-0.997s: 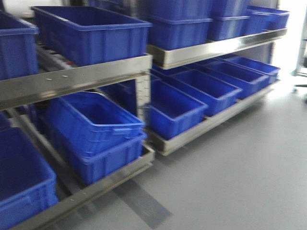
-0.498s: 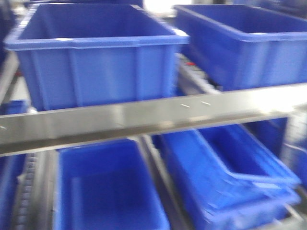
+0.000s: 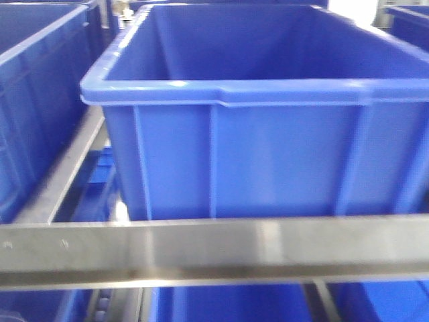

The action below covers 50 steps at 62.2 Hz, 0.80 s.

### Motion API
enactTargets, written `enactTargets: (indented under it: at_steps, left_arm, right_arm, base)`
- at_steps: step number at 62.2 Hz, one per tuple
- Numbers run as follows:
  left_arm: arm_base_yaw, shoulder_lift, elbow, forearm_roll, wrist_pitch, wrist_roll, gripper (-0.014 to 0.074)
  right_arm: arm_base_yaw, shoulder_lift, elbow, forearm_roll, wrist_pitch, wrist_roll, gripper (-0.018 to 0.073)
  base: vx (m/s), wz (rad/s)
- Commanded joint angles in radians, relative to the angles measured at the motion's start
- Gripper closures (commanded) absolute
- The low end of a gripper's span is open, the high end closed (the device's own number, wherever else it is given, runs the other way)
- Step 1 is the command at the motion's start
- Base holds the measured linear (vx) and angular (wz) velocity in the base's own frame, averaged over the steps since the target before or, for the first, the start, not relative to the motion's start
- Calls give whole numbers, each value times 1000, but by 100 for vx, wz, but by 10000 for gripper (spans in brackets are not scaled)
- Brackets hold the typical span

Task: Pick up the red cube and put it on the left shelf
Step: 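Drive the base to the shelf rack holding the red cube, then lower the right gripper with the red cube into the blue crate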

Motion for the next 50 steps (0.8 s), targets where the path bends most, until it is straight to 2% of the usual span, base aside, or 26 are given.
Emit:
enactTargets:
  at_steps: [1, 50]
  left_arm:
    - [-4, -12, 24, -1, -89, -5, 496]
    - [-4, -12, 24, -1, -89, -5, 495]
  right_arm:
    - [-2, 12, -28, -22, -79, -9, 436]
    - [-2, 12, -28, -22, -79, -9, 436]
  base:
    - [22, 33]
    - [11, 9]
